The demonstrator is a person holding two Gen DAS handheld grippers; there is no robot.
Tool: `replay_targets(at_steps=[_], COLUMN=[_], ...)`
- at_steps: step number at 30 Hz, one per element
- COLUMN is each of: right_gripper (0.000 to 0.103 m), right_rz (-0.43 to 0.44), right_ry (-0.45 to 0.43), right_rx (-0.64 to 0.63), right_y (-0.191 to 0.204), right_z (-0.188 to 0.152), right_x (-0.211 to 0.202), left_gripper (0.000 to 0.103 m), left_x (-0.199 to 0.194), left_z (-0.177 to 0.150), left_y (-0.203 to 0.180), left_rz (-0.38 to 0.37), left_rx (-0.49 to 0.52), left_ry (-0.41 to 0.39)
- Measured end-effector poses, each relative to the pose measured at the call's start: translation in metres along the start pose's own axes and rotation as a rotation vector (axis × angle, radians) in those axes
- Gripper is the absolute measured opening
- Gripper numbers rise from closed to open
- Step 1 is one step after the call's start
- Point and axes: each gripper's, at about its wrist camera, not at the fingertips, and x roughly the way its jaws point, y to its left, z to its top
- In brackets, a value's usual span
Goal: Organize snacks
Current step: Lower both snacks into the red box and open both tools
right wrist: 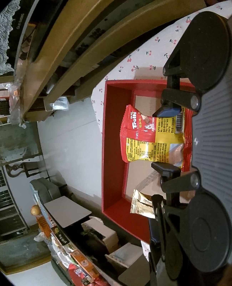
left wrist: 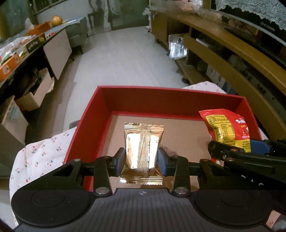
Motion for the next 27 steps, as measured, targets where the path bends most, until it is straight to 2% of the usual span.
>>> replay_targets(at_steps=[8, 16, 27], right_gripper=[0.057, 0.057, 0.057], right_rz=[-0.023, -0.089, -0.089], right_ry=[0.031, 0.005, 0.028], right_rx=[-0.033, -0.119, -0.142], right_y=[0.002, 0.014, 0.022], right_z=[-0.005, -0.008, -0.013], right_x=[0.020, 0.028, 0.036], left_gripper=[0.046, 0.046, 0.046], left_x=[0.017, 0.025, 0.035], left_z=[-0.006, -0.009, -0.014], left_y=[0.000, 0.002, 0.011], left_rz=[0.010, 0.013, 0.028], left_rx=[0.006, 0.004, 0.005], left_ry=[0.035, 0.055, 0.091])
